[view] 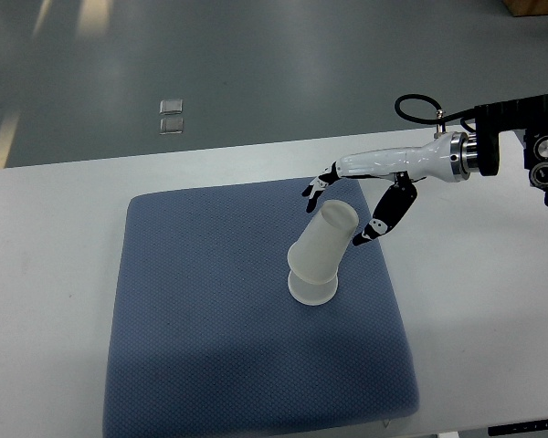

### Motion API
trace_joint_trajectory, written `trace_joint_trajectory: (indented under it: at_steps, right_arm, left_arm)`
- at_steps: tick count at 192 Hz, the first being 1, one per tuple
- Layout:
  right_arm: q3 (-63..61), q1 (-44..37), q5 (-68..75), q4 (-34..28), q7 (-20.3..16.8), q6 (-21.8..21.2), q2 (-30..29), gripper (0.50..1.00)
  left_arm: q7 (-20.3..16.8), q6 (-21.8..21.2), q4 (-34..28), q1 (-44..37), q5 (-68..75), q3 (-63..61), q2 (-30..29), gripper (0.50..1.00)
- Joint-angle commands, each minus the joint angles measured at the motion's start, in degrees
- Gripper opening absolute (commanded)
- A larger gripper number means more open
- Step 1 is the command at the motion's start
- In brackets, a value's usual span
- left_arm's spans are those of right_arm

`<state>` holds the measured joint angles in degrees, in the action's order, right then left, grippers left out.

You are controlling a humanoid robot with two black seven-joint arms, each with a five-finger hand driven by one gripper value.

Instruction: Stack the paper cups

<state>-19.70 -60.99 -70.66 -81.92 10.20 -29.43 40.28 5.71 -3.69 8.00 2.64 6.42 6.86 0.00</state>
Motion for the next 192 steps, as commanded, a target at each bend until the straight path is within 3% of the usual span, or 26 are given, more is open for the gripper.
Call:
trace_joint_trajectory:
  at_steps: [1, 75, 100, 134, 192]
  right_arm:
    - [-0.07, -0.09, 0.00, 0.00, 0.00, -0.90, 0.06, 0.915]
    - [-0.78, -0.36, 0.88, 0.62, -0.09, -0.37, 0.32, 0.915]
    - [-1.39, -0.27, 6.15, 3.70, -0.09, 1.13, 0.23, 0.913]
    - [-4.64, 0.96, 22.15, 10.73, -0.53, 7.10, -1.00, 0.911]
    - [-9.48, 8.08, 40.87, 19.07, -0.62, 25.73, -8.46, 0.911]
  left_arm:
    - [0.00, 0.00, 0.00, 0.00, 0.00, -0.01, 0.00, 1.000]
    - [0.00, 0.00, 0.00, 0.00, 0.00, -0.01, 0.00, 1.000]
    - [0.00, 0.00, 0.00, 0.00, 0.00, -0.01, 0.00, 1.000]
    - [0.00, 0.00, 0.00, 0.00, 0.00, -0.01, 0.00, 1.000]
    - [0.00, 0.00, 0.00, 0.00, 0.00, -0.01, 0.00, 1.000]
